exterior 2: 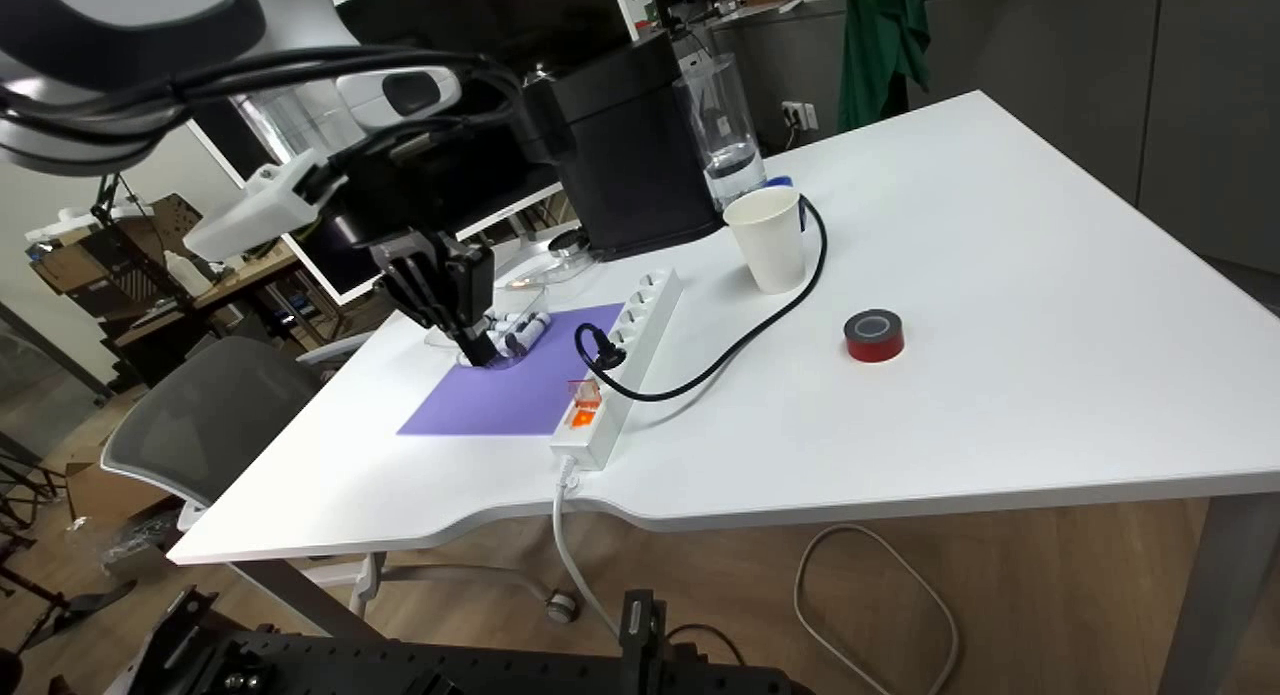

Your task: Turn off the switch of the adapter

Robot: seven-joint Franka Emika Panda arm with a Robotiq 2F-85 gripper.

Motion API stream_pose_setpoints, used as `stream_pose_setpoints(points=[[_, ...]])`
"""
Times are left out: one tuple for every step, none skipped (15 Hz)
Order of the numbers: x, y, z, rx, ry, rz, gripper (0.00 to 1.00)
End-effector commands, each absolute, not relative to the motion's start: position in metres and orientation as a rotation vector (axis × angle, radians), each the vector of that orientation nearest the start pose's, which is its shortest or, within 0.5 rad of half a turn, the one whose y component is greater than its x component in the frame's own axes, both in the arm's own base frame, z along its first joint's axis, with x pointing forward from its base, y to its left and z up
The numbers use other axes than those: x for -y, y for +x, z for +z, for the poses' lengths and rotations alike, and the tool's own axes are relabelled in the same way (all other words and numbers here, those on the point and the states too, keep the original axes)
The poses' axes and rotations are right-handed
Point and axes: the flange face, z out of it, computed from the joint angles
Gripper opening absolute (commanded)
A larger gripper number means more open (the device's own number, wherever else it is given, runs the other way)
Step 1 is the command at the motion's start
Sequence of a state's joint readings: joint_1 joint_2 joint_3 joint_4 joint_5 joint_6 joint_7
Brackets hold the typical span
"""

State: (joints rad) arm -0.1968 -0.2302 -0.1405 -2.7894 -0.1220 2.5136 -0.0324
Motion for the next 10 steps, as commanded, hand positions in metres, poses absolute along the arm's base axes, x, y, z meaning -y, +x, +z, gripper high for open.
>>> stream_pose_setpoints(points=[[0.122,0.359,0.253,-0.328,-3.18,0.089,0.0],[0.123,0.361,0.248,-0.32,-3.184,0.093,0.0],[0.123,0.362,0.242,-0.31,-3.192,0.096,0.0],[0.124,0.364,0.236,-0.298,-3.196,0.099,0.0],[0.124,0.365,0.229,-0.285,-3.202,0.102,0.0],[0.125,0.368,0.223,-0.273,-3.205,0.095,0.0],[0.126,0.37,0.218,-0.261,-3.212,0.083,0.0],[0.127,0.373,0.213,-0.253,-3.218,0.06,0.0],[0.127,0.375,0.208,-0.24,-3.22,0.052,0.0],[0.128,0.378,0.204,-0.236,-3.226,0.043,0.0]])
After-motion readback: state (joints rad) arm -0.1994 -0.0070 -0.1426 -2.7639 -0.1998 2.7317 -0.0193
